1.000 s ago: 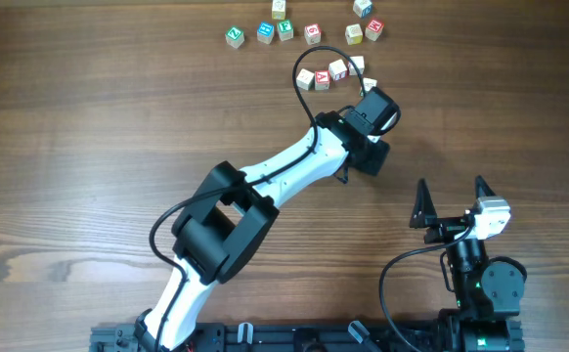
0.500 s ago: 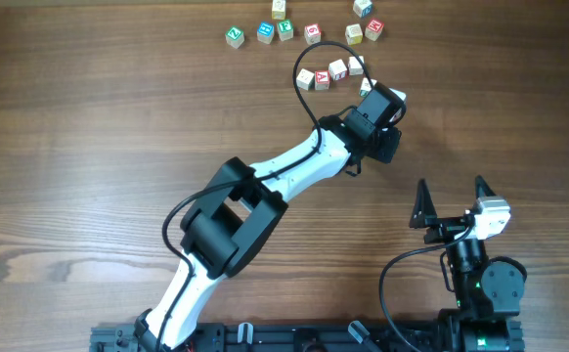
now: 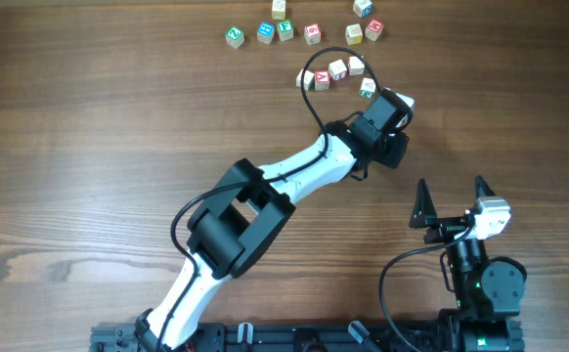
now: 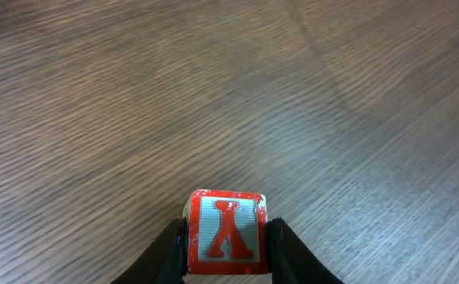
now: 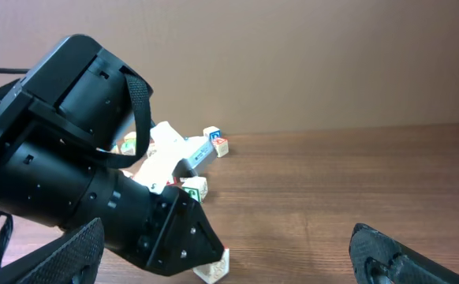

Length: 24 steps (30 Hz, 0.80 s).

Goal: Form a circle
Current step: 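Carry the red-letter block right and place it on the table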

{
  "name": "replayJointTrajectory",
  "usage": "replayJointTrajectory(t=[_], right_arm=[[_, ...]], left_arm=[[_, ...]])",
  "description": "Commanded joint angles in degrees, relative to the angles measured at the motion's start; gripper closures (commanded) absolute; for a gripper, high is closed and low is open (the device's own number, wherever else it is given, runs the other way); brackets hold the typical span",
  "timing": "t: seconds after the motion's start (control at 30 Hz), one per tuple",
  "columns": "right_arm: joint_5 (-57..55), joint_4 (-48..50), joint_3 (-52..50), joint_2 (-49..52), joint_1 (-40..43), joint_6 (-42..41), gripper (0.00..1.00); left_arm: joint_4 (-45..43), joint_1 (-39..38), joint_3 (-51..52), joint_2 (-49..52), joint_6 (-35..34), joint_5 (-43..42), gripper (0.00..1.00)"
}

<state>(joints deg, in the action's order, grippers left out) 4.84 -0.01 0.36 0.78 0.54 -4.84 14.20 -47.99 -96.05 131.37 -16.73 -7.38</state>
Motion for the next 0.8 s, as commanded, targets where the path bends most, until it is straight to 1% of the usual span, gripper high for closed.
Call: replayJointTrajectory(t=[0.0,0.13,0.3,0.5,0.67,0.77], right_arm=[[-0.37,0.15,-0.07,-0.35,-0.24,0.24,0.00],[-0.37,0.15,-0.07,-0.35,-0.24,0.20,0.00],[-0.37,0.15,-0.07,-0.35,-0.24,0.24,0.00],[-0.37,0.15,-0.07,-0.35,-0.24,0.22,0.00],[-0.37,0.15,-0.07,-0.35,-0.24,0.22,0.00],[-0.37,0.15,-0.07,-0.35,-0.24,0.24,0.00]], left_arm=[[-1.22,-0.50,0.44,1.62,-2.71,-1.31,0.73],[-2.19,-0.50,0.44,1.62,-3.30,-1.29,0.68],[-2.93,-0.55,0.44,1.62,-3.54,-1.36,0.54],[-3.87,-0.31,0.33,1.22,-3.48,-1.31,0.46],[-5.44,2.10,-1.31,-2.38,-3.45,-1.29,0.37],[-4.92,5.33,-2.56,-6.99,-3.45,-0.85,0.35]])
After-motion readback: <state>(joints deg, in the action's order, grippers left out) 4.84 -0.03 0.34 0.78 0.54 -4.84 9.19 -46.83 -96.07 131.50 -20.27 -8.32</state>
